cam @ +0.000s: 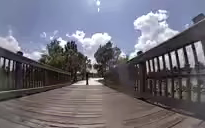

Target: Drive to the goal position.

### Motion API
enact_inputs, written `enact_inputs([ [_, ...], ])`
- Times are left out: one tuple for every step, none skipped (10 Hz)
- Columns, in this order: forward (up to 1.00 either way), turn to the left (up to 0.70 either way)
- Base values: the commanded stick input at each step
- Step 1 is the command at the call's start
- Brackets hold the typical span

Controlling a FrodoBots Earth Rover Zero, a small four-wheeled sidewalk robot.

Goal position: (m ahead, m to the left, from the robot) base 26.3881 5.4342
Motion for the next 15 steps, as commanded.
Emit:
enact_inputs([
  [0.85, 0.00],
  [0.85, 0.00],
  [0.85, 0.00],
  [0.85, 0.00],
  [0.85, 0.00],
  [0.85, 0.00],
  [0.85, 0.00],
  [0.85, 0.00],
  [0.85, 0.00],
  [0.85, 0.00],
  [0.85, 0.00],
  [0.85, 0.00],
  [0.85, 0.00],
  [0.85, 0.00],
  [0.85, 0.00],
])
